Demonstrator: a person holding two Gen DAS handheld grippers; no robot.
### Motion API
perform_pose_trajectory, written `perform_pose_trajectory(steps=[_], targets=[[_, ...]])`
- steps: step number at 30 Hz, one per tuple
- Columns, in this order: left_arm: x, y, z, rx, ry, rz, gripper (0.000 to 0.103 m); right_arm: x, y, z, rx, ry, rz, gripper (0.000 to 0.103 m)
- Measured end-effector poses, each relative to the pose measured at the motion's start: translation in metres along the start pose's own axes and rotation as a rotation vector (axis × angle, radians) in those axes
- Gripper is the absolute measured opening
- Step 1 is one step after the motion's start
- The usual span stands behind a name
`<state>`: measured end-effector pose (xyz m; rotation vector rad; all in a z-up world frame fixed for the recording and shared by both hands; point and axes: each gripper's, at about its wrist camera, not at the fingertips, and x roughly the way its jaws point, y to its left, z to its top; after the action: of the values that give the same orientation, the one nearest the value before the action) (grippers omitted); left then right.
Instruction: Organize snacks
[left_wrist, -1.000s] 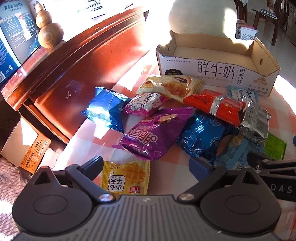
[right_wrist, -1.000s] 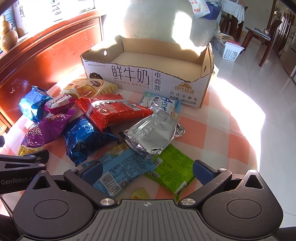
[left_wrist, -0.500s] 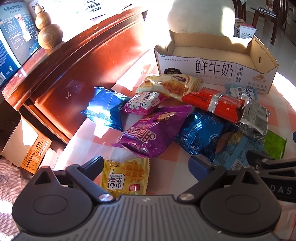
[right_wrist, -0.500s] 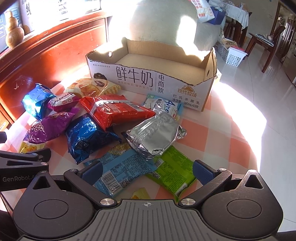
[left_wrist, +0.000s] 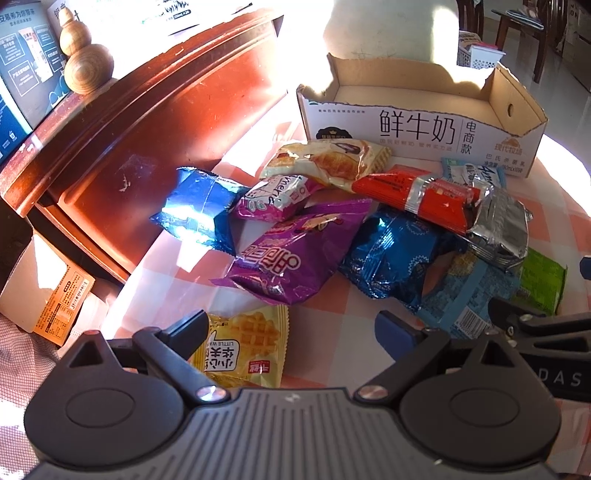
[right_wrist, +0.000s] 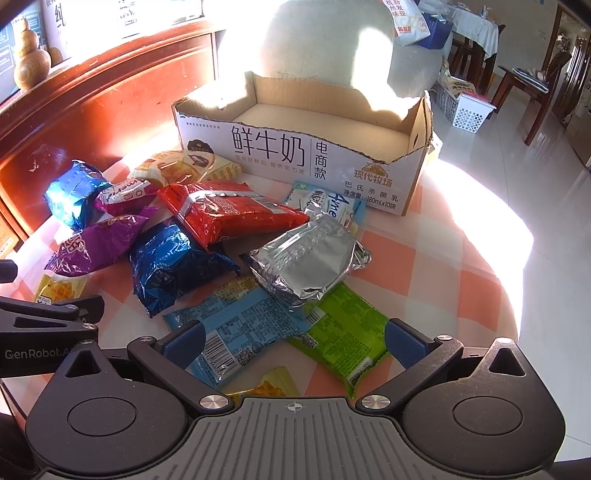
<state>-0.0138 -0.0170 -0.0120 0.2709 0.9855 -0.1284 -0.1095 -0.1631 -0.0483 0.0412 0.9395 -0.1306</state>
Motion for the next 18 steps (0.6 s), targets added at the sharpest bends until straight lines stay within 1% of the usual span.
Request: perform_pose_trajectory(steps=[4,7,11,18], targets=[[0.001,0.002,-0.001,-0.004,-0.001,-0.028,0.095,-0.001,0.0,-0.002,-0.004,-0.008,0.006,0.103],[0.001,0.01,0.0,-0.036,-0.002,-0.064,0.096,-0.003,-0.003,-0.002,0.007,-0.015,0.029,0.103],[0.001,0.028,0.002,-0.093,-0.007,-0.057,0.096,-0.006,-0.011,-0.003,0.026,-0.021,0.055,0.103],[0.007,0.057,-0.001,-0.176,0.003,-0.046,0.096,-0.007,-0.037,-0.013,0.112,0.031,0.142,0.103]])
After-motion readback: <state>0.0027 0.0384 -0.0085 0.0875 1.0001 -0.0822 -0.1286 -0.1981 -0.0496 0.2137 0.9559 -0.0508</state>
